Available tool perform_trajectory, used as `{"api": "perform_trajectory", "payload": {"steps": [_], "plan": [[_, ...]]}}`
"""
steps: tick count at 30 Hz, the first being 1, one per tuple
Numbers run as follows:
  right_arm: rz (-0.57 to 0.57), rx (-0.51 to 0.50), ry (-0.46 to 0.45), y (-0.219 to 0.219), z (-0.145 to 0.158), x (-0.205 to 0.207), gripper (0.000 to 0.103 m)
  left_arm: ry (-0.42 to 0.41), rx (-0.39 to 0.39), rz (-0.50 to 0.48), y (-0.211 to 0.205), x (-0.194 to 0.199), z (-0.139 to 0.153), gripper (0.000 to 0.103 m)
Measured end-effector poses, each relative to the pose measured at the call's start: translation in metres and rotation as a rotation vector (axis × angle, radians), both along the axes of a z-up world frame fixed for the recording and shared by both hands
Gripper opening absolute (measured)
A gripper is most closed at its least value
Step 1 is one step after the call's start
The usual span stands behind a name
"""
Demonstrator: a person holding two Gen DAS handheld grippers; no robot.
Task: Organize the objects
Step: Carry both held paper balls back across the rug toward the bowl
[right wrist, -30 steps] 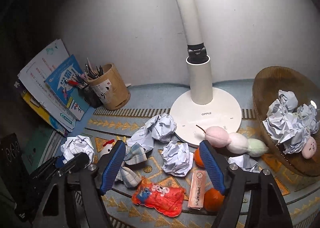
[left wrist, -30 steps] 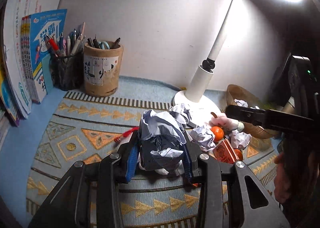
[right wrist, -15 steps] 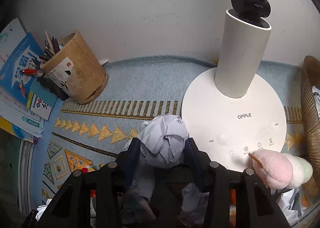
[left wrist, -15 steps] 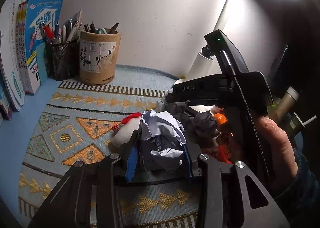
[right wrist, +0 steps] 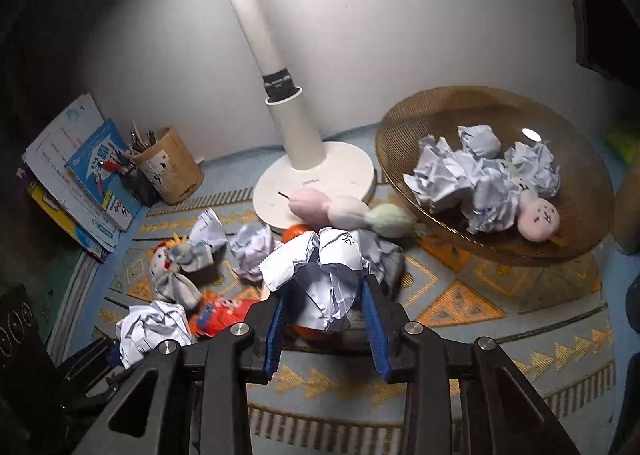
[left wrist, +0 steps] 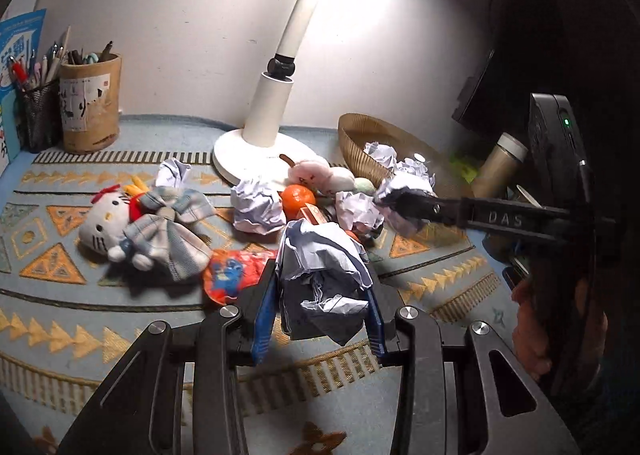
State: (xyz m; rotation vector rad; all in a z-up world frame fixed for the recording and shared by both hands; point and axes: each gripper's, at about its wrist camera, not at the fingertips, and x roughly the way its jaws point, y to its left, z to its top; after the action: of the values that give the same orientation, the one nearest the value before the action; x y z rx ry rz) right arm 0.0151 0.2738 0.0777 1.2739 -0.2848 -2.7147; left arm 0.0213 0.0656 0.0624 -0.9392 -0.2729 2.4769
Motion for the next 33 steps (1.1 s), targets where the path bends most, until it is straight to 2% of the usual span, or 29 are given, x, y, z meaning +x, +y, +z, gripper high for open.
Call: {"api": "perform_trajectory", "payload": {"steps": [3,6,8,9,10,11,12,15,19,21,24,26,33], "plan": [[0.019,0.046,-0.019,0.004,-0.028,0.016,0.035,-0.058,0.045,-0.004,0.016,0.0,-0.016,0.035],[0.028,0.13,-0.012,0.002,-0.042,0.027,0.035,-0.035,-0.005,-0.005,0.029,0.006,-0.028,0.035],[0.049,0.086,-0.022,0.008,-0.045,0.033,0.042,-0.063,-0.027,-0.012,0.034,0.005,-0.033,0.035],[0.051,0.067,-0.024,0.009,-0.046,0.035,0.044,-0.052,-0.019,-0.015,0.033,0.007,-0.032,0.035],[0.045,0.06,-0.025,0.011,-0.047,0.037,0.052,-0.052,-0.016,-0.019,0.032,0.007,-0.033,0.035],[0.034,0.059,-0.021,0.012,-0.047,0.04,0.065,-0.06,-0.015,-0.026,0.032,0.007,-0.034,0.035],[0.022,0.056,-0.01,0.013,-0.046,0.043,0.068,-0.067,-0.018,-0.028,0.033,0.004,-0.035,0.035],[0.036,0.027,-0.007,0.011,-0.045,0.043,0.072,-0.063,-0.029,-0.029,0.035,0.005,-0.035,0.036],[0.034,0.04,-0.015,-0.001,-0.044,0.027,0.077,-0.063,-0.033,-0.027,0.036,0.004,-0.035,0.036],[0.029,0.03,-0.03,-0.004,-0.049,0.018,0.077,-0.066,-0.031,-0.027,0.035,0.004,-0.036,0.036],[0.031,-0.038,-0.045,-0.003,-0.057,0.01,0.075,-0.071,-0.031,-0.028,0.035,0.004,-0.036,0.036],[0.034,-0.039,-0.047,-0.005,-0.059,0.01,0.05,-0.073,-0.031,-0.03,0.036,0.003,-0.037,0.036],[0.022,-0.07,0.014,0.008,-0.041,0.035,0.047,-0.065,-0.045,-0.034,0.038,0.007,-0.034,0.036]]}}
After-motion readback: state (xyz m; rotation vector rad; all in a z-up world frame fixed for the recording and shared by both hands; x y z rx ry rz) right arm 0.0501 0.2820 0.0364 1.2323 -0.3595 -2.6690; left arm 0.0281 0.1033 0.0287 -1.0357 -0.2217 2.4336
